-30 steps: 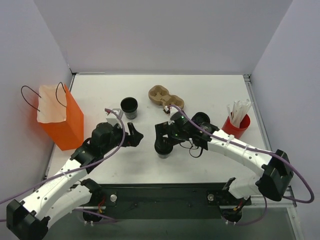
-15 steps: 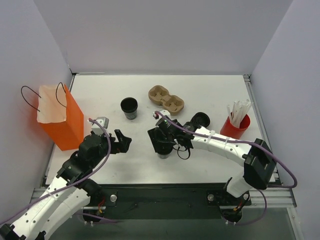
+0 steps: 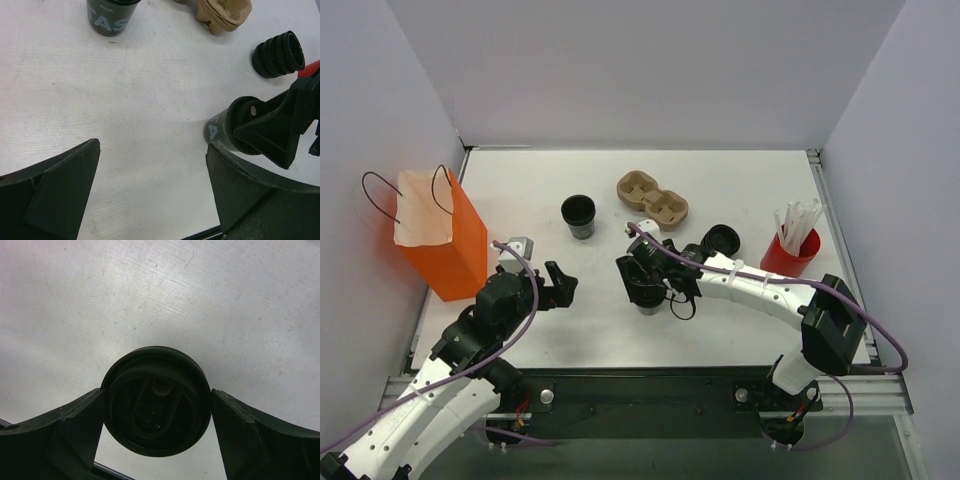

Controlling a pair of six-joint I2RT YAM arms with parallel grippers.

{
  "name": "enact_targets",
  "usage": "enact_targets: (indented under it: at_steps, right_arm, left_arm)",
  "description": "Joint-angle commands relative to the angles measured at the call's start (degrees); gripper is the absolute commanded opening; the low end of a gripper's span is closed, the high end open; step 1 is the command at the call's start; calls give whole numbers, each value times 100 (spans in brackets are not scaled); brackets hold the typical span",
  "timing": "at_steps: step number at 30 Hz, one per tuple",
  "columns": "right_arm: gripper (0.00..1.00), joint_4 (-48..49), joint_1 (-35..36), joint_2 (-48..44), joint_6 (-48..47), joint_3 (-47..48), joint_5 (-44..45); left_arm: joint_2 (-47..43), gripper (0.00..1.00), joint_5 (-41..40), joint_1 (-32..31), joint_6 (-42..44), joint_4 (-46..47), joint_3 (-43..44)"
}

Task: Pack the takeout coffee

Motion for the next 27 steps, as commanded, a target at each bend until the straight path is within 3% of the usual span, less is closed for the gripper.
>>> enact_targets:
  at_steps: [1,7,14,21,27]
  right_arm:
    - [71,-334,-254,-178,-14,233,259]
    - [68,-387,-940,-353,-286,540,-49]
    - [68,-536,-2370,-266,-699,1620,-312]
    - [68,-536,-3584,611,-831,2815,-742]
    - [68,-598,-4069,1526,-832,3607,-1051]
  left_arm:
    - [-104,97,-147,-20,-40,-92,108]
    - [-149,97,-173,-55,-48,-145,108]
    - [-149,97,-191,-64,-48,-207,135]
    - [-131,97,-120,-81,-66,-242,126]
    - [-131,97,-147,-125,-75,-251,117]
